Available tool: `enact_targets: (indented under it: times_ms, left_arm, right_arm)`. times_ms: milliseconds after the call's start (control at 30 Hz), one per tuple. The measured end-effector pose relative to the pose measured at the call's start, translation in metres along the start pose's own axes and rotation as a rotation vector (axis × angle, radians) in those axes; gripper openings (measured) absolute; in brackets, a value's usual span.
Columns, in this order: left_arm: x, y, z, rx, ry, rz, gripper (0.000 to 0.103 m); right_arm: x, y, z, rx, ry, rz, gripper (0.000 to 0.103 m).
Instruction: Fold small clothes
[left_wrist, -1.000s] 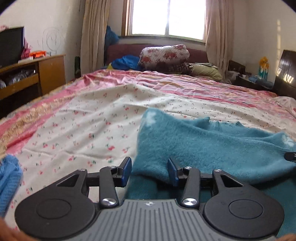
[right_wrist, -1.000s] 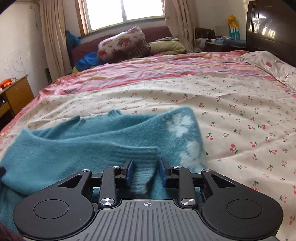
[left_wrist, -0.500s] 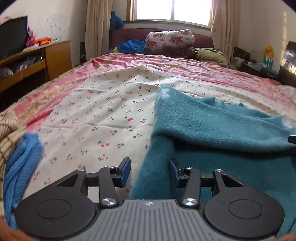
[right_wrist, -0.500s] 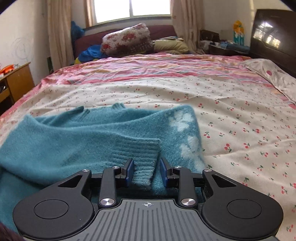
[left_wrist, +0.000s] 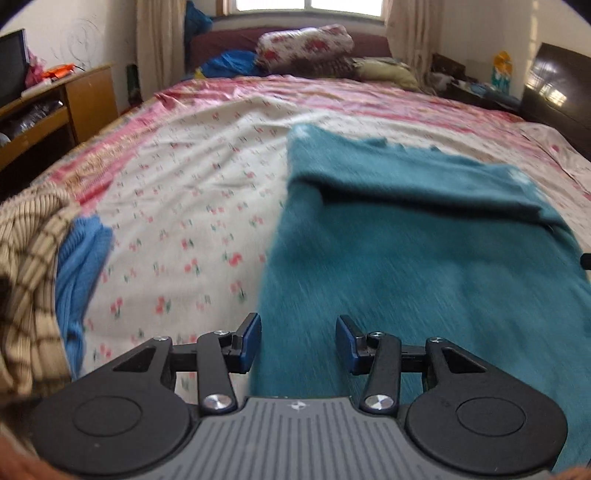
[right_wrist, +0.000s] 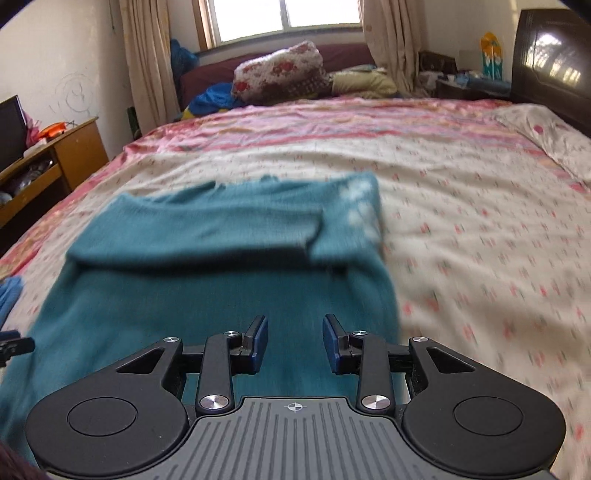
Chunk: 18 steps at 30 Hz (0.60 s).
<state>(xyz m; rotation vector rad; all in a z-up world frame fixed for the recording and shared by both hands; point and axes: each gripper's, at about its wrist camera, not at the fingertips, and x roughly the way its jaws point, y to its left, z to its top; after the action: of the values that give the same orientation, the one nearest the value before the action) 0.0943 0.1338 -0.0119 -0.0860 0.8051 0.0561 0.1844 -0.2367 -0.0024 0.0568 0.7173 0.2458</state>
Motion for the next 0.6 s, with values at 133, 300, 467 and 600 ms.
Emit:
enact_targets:
  times_ms: [133, 300, 467, 600]
  left_arm:
    - [-0.017, -0.005, -0.013, 0.037, 0.029, -0.01, 0.05]
    - [-0.03, -0.008, -0.028, 0.06, 0.059, -0.015, 0.05]
    - [-0.042, -0.002, -0.04, 0.052, 0.078, -0.009, 0.05]
    - [-0.048, 0.003, -0.047, 0.049, 0.112, -0.003, 0.05]
  right_arm:
    - [-0.027, -0.008, -0.024, 0.038, 0.045, 0.026, 0.032]
    - [-0.052, -0.015, -0.049, 0.066, 0.077, 0.008, 0.033]
    - [-0.074, -0.023, -0.069, 0.094, 0.115, -0.01, 0.033]
    - [-0.087, -0.027, -0.083, 0.093, 0.148, -0.031, 0.033]
